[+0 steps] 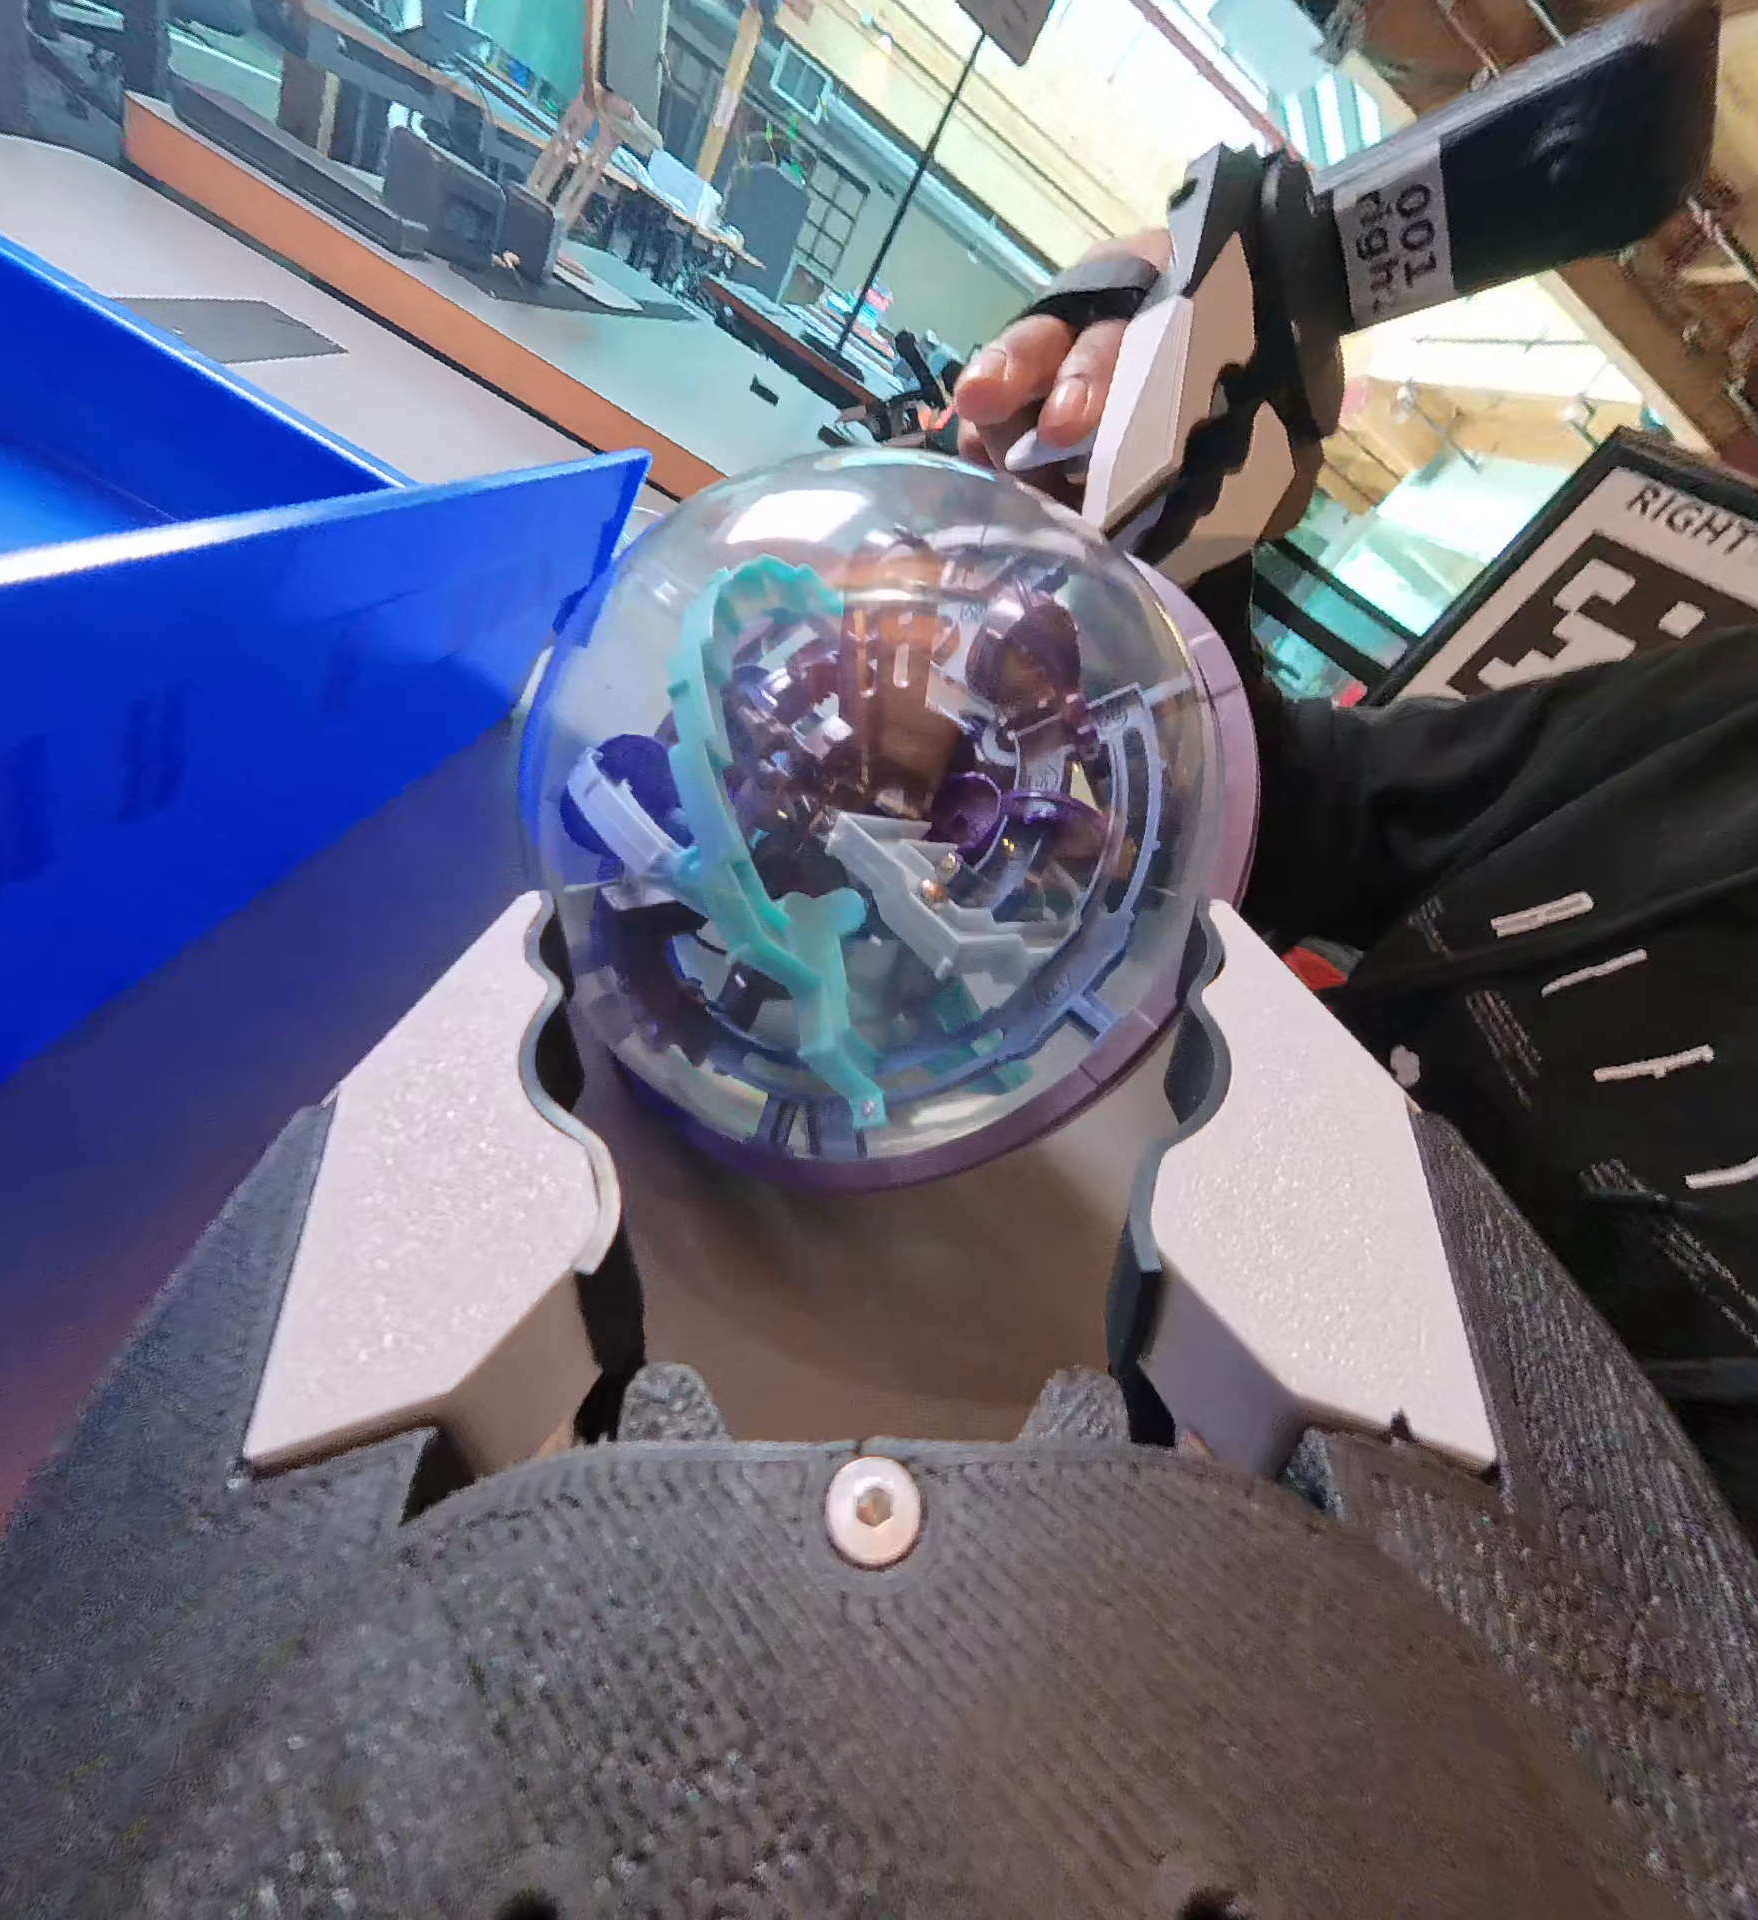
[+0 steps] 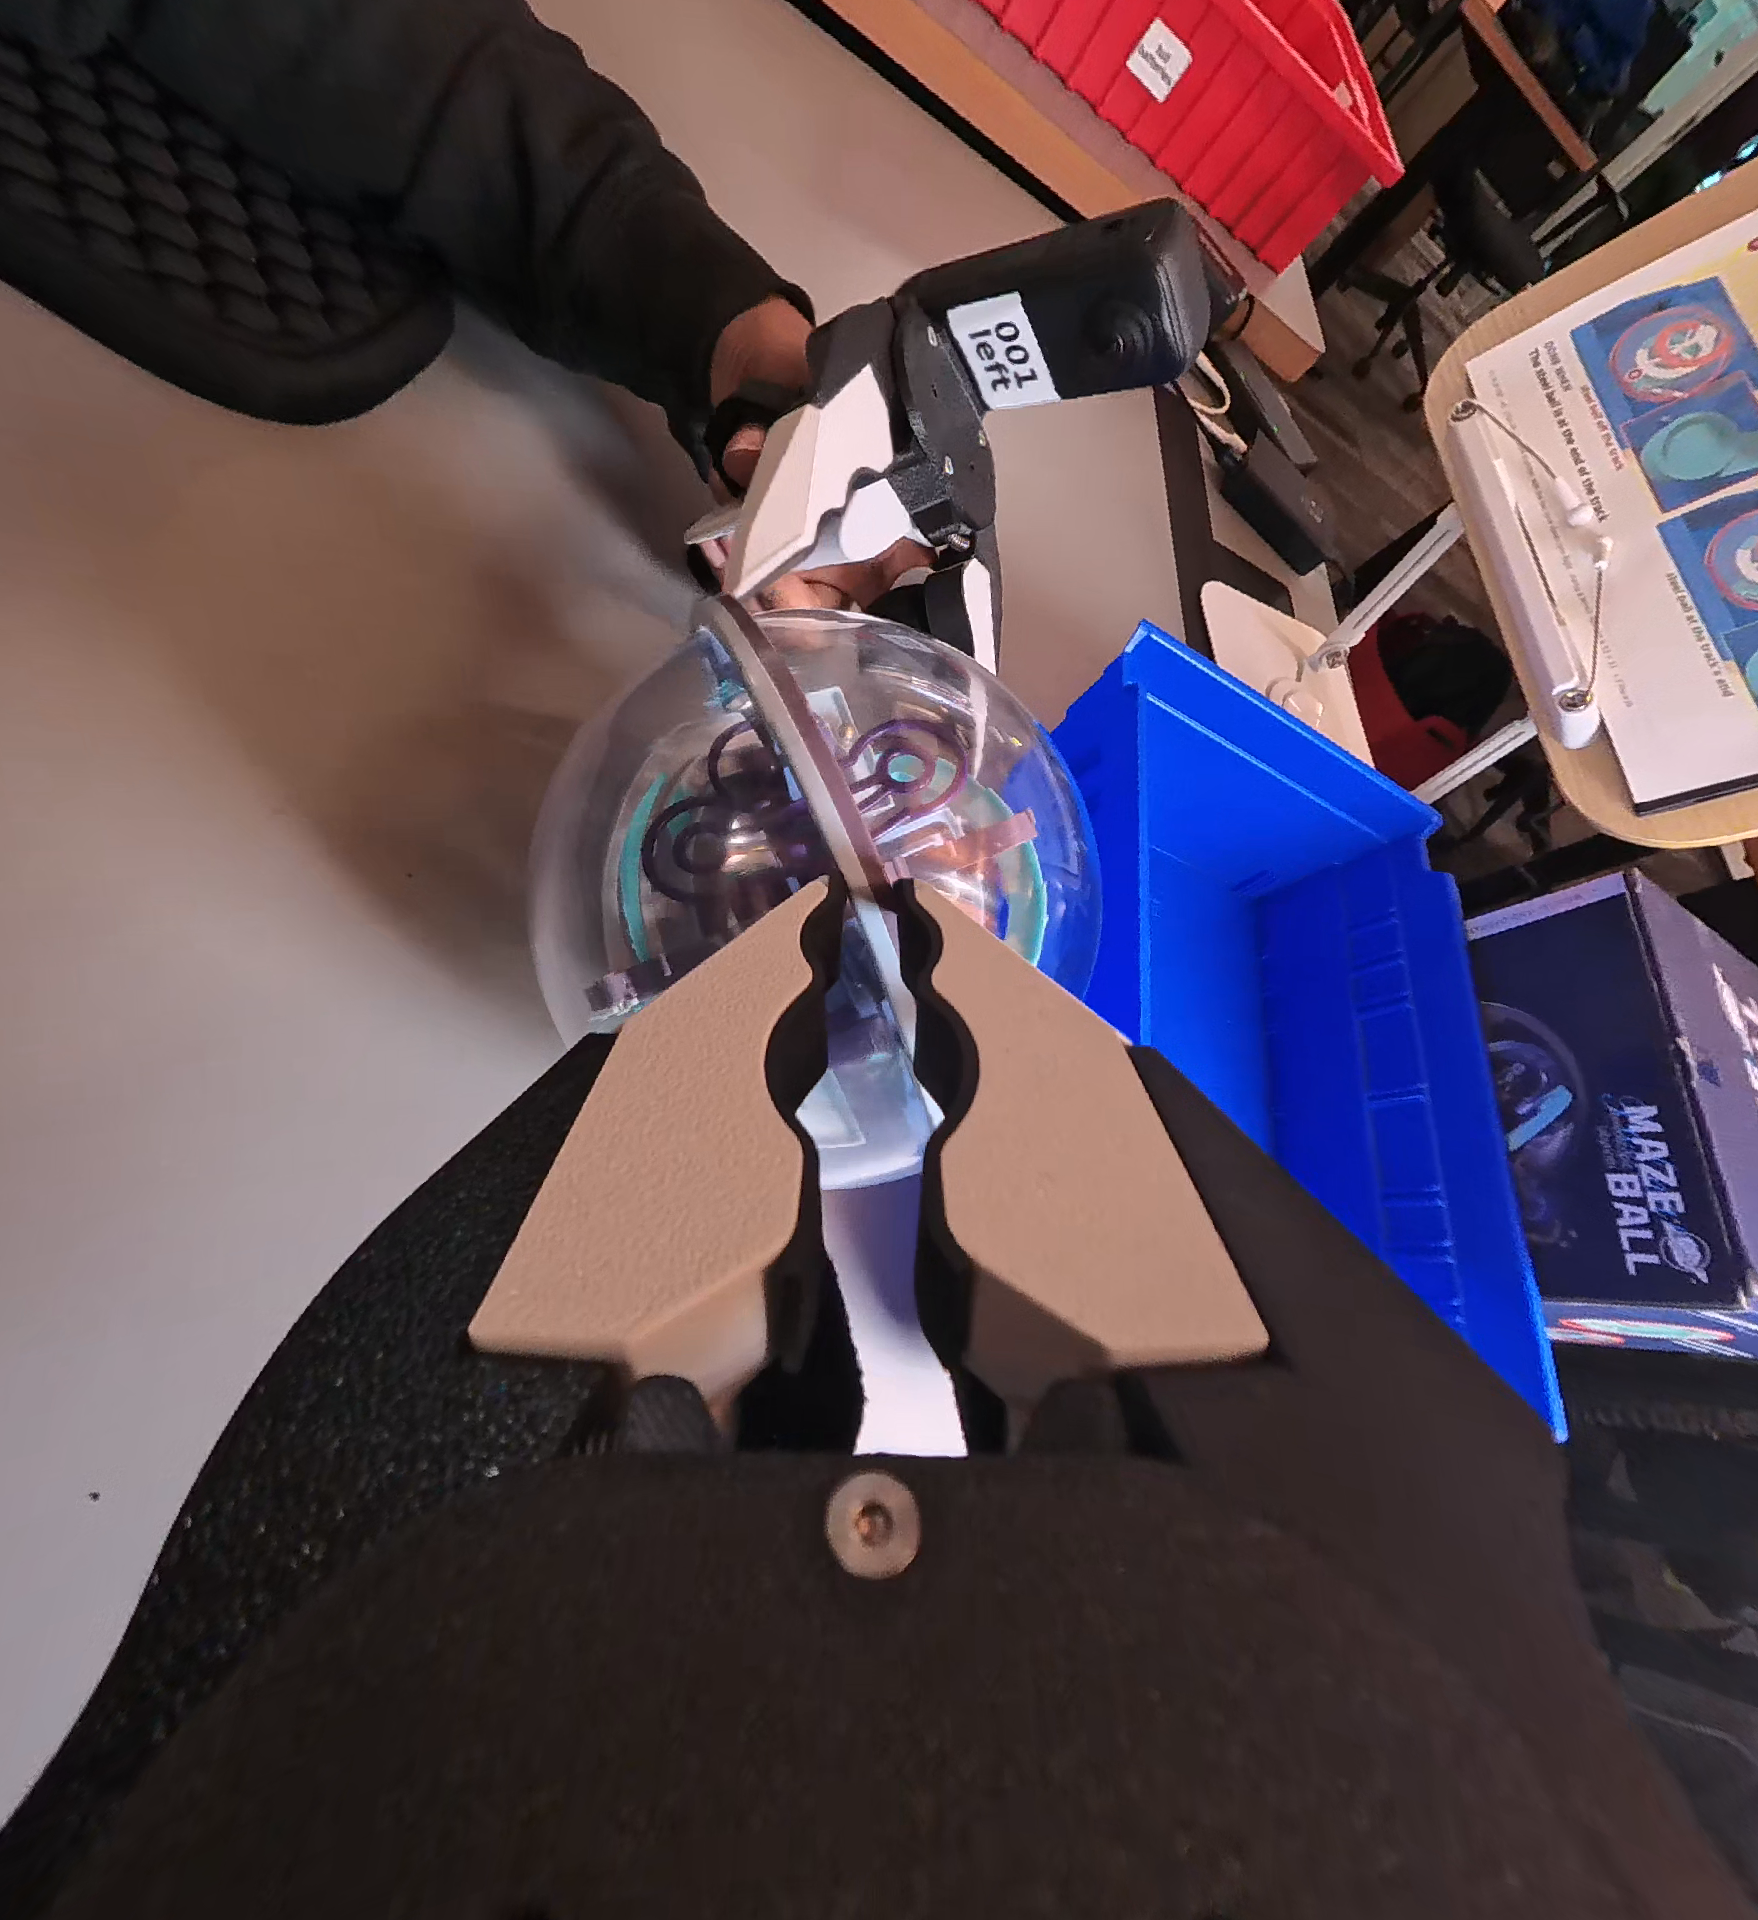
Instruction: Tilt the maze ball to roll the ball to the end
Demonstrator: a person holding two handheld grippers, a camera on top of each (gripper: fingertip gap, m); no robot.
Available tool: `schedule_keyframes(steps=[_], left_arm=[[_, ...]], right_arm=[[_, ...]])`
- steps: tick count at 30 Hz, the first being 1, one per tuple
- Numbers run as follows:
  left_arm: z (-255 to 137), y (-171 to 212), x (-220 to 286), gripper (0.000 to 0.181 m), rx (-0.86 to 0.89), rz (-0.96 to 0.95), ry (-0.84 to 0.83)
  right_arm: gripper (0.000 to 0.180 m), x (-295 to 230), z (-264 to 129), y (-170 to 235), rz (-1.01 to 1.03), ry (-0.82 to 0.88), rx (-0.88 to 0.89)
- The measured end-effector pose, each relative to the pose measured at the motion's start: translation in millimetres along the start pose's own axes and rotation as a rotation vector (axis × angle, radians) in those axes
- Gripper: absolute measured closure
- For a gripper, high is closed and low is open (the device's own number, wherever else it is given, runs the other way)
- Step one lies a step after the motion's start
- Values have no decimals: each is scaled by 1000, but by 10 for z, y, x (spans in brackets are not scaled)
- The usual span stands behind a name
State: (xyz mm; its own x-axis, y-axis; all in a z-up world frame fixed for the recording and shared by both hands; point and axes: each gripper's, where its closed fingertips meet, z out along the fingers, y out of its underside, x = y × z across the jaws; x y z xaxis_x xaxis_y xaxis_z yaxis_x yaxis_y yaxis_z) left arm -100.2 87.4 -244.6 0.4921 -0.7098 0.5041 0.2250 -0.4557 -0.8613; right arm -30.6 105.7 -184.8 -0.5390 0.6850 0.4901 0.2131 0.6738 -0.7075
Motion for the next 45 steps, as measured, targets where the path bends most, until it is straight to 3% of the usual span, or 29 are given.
schedule_keyframes(steps=[13, 31, 45], left_arm=[[-92, 393, 8, 80, -221, 172, 2], [-27, 695, -119, 108, -428, 210, -90], [-30, 816, -177, 145, -492, 578, -382]], right_arm=[[172, -12, -7, 5, -20, 13, 13], [172, -29, 20, -36, 2, 7, 72], [172, -259, -73, -54, -117, -20, 103]])
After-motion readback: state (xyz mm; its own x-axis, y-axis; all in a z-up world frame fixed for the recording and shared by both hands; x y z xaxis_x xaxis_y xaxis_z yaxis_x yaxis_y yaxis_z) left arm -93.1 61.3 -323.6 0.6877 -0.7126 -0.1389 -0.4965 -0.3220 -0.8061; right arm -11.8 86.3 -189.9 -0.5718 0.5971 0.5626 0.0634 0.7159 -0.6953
